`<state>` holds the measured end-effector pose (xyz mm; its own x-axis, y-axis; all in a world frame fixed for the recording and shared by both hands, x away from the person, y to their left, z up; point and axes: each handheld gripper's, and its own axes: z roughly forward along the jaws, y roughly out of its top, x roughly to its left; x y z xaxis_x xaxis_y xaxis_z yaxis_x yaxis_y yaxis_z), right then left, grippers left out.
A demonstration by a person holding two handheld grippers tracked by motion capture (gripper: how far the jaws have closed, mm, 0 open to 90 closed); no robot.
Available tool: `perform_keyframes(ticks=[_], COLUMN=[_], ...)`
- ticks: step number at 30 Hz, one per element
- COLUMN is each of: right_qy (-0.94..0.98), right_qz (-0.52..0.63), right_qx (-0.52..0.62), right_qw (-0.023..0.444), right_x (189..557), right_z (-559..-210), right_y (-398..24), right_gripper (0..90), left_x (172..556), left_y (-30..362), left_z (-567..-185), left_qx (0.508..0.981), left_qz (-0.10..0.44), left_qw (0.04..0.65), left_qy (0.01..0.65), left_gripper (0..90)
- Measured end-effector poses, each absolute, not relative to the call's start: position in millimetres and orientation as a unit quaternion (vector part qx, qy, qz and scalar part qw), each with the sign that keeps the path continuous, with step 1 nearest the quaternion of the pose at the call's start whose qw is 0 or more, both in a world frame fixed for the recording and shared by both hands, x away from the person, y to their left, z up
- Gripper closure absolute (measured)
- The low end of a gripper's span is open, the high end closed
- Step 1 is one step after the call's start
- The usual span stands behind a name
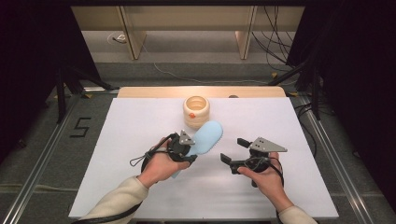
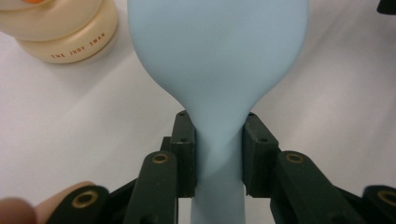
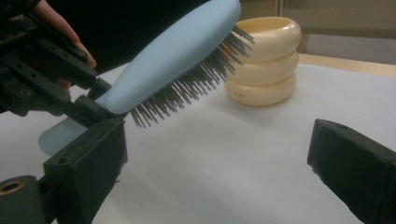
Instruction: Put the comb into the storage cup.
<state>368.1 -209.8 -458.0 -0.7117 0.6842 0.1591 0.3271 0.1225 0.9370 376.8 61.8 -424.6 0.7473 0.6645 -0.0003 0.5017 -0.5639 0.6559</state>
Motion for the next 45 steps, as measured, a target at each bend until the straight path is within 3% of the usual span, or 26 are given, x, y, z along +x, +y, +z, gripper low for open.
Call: perform_keyframes(ticks=[45], right_qy=[0.713], right_qz=[0.595], right_qx=[0.351], right_qw=[0.123], right_x=[399.4], right_z=[-444.2], right_y=[-170.0], right_gripper=[0.9], left_x=[365.5], left_y=[48.0], left_z=[-420.9], left_qx=[0.865], left_qz=[0.136], left_qw=[0.352], left_qy=[0.33], left_gripper=[69.6])
